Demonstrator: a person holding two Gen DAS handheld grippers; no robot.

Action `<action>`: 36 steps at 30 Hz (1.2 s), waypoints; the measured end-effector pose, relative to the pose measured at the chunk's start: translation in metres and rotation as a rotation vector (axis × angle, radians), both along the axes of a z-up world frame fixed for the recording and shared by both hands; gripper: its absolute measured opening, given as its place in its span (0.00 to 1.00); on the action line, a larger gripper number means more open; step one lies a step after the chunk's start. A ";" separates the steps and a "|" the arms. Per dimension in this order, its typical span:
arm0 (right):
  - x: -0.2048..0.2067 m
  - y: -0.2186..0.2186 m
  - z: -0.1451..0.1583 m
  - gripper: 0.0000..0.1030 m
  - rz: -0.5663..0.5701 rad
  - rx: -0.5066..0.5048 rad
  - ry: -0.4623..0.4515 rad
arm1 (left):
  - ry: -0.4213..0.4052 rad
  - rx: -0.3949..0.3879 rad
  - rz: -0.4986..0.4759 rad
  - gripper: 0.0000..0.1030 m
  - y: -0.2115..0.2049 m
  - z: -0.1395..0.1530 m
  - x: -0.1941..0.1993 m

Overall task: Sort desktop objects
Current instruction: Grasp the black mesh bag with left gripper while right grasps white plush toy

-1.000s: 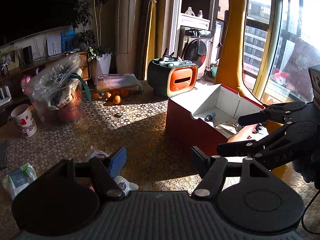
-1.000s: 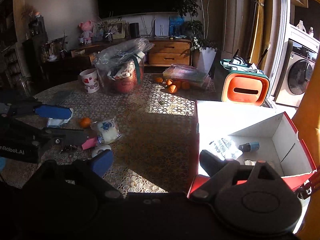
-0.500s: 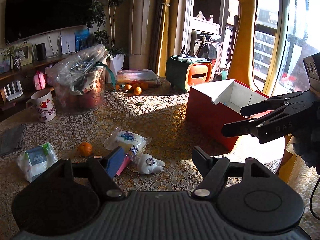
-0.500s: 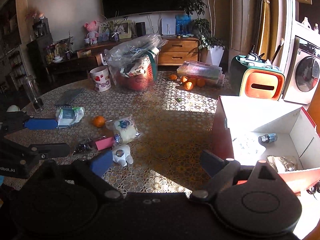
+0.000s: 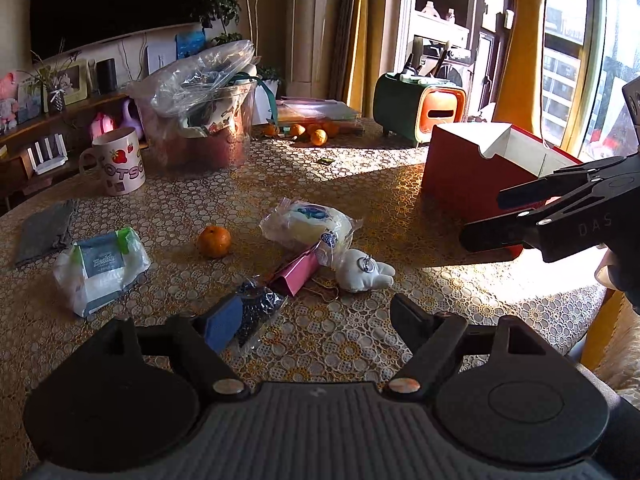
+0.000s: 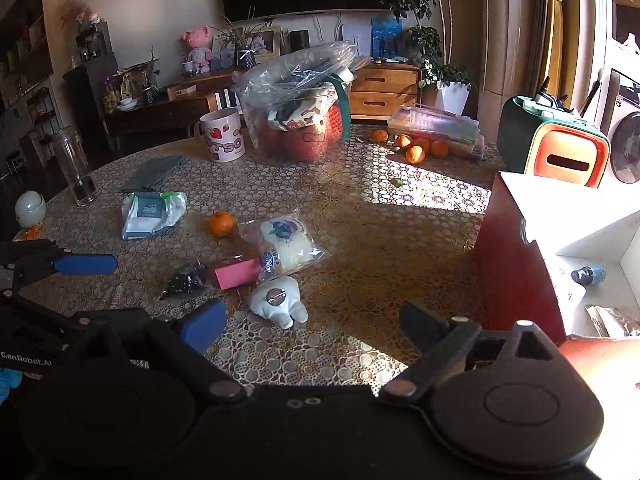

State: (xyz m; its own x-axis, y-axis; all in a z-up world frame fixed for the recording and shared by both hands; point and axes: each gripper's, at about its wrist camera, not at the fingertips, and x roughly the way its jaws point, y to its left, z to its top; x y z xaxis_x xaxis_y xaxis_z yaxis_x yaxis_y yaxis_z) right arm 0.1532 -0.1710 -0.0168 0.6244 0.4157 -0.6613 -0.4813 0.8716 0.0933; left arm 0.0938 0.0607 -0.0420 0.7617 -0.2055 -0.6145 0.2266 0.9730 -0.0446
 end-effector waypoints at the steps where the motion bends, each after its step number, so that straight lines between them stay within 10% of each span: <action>1: 0.001 0.003 -0.003 0.91 0.004 -0.003 0.003 | 0.006 -0.007 0.002 0.81 0.003 -0.004 0.004; 8: 0.015 0.021 -0.027 0.91 0.023 -0.021 0.040 | 0.039 -0.010 0.022 0.98 0.021 -0.030 0.029; 36: 0.070 0.075 -0.082 0.78 0.034 -0.091 0.117 | 0.067 0.029 0.045 0.98 0.039 -0.080 0.082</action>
State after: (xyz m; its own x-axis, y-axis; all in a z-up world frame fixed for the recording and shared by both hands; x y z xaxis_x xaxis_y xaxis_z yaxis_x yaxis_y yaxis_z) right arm 0.2228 -0.0963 -0.0993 0.5274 0.3706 -0.7646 -0.5012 0.8623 0.0723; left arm 0.1753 0.0996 -0.1218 0.7266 -0.1531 -0.6698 0.1795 0.9833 -0.0301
